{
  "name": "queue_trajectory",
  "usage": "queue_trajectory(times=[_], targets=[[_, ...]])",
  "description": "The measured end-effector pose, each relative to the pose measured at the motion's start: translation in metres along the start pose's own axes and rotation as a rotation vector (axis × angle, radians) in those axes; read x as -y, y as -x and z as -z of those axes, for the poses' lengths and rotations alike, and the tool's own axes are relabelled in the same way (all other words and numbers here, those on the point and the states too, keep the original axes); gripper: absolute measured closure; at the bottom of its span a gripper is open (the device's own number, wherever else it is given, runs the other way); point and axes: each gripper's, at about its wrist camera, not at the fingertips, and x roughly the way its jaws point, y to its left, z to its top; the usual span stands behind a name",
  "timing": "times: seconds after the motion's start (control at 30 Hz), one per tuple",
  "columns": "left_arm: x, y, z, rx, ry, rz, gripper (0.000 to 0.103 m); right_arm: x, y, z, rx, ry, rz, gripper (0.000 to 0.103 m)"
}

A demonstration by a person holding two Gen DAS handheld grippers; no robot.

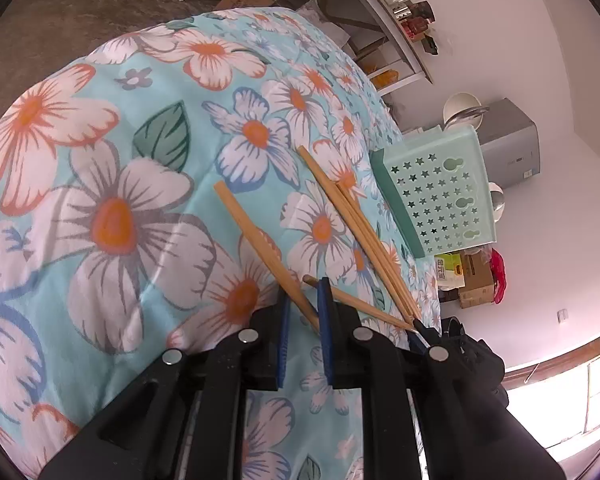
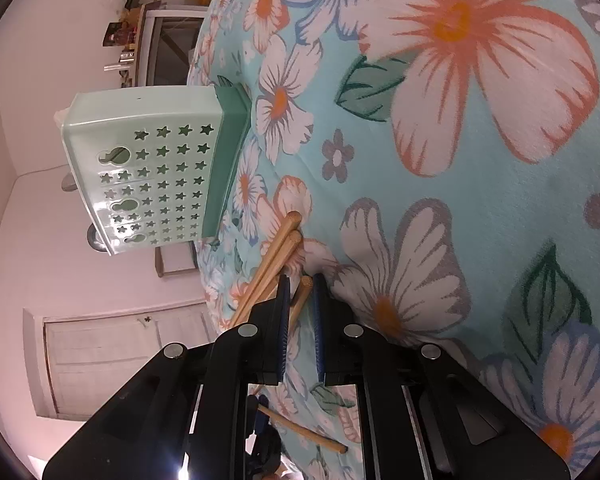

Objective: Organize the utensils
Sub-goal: 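Close the right tool on a wooden chopstick while the left tool holds its chopstick, then lift the chopsticks with both tools and carry them over the green caddy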

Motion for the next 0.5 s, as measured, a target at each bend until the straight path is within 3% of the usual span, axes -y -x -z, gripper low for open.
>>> queue_trajectory(times=[0.23, 0.5], targets=[[0.007, 0.008, -0.003, 0.015, -0.041, 0.001, 0.090, -0.010, 0.004, 0.004, 0.022, 0.054, -0.006, 0.095], [0.052, 0.049, -0.015, 0.142, -0.253, 0.039, 0.094, -0.054, 0.058, 0.008, 0.189, 0.299, -0.037, 0.097]])
